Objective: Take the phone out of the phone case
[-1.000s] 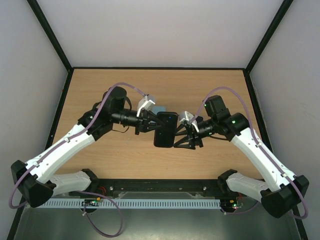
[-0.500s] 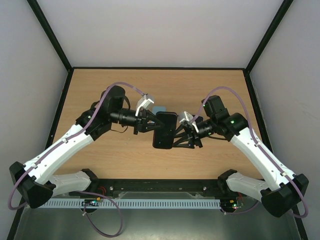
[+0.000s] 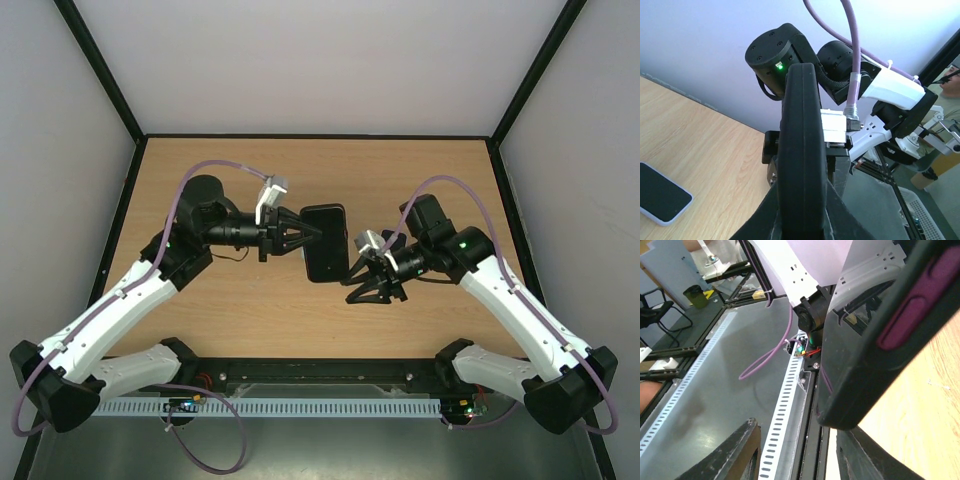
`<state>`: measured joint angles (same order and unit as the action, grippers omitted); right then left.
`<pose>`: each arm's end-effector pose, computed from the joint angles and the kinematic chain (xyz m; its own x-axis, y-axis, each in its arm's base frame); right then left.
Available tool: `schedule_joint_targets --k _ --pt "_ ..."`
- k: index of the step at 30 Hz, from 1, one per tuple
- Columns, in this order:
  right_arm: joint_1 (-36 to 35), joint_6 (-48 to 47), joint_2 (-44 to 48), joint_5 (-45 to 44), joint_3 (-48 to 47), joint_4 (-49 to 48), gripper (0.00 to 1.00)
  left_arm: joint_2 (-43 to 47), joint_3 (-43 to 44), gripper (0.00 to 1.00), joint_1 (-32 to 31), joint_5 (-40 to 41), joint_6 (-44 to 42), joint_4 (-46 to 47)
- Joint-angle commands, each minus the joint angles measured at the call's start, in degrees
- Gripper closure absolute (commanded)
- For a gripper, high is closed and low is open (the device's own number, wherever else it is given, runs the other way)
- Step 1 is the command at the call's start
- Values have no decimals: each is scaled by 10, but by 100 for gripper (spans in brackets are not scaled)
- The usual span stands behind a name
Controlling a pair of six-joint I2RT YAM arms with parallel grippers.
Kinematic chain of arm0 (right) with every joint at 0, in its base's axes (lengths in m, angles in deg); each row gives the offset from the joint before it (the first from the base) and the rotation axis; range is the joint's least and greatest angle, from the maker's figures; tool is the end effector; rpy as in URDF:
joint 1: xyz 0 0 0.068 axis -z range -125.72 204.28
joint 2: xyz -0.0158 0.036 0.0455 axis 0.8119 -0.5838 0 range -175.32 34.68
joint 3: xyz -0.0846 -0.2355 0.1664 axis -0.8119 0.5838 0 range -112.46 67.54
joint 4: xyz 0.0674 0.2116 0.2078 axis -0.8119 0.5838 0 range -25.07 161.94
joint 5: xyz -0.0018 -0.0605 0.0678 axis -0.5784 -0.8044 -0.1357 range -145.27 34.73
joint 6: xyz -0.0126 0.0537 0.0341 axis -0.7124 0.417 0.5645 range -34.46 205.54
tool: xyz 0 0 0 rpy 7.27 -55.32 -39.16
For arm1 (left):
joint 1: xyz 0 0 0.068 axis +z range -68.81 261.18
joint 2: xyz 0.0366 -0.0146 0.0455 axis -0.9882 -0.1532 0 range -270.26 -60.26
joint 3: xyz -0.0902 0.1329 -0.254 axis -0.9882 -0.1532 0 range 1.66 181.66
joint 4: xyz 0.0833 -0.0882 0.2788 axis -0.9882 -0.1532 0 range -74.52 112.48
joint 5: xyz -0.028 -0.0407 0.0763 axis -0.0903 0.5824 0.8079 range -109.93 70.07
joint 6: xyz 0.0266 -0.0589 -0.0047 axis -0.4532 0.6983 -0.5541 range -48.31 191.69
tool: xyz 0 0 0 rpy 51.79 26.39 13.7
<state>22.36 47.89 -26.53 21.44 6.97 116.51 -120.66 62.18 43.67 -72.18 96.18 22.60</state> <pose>0.1626 0.1593 0.3589 -0.1477 -0.2574 -0.9550 -0.9067 -0.3504 0.2346 0.1902 -0.1964 0.4288 -0.4116 -0.0039 -0.9114 0.9114 0.0027 -0.4116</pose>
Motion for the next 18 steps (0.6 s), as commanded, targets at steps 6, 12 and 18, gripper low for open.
schedule_joint_targets --k 6,12,18 --pt "-3 14 2 32 -34 15 58 -2 -10 97 4 -62 38 92" --pt "-3 46 1 50 -39 2 61 0 -17 97 4 -64 39 96" --pt "-3 53 6 52 -36 -6 76 -2 -18 97 5 -67 45 100"
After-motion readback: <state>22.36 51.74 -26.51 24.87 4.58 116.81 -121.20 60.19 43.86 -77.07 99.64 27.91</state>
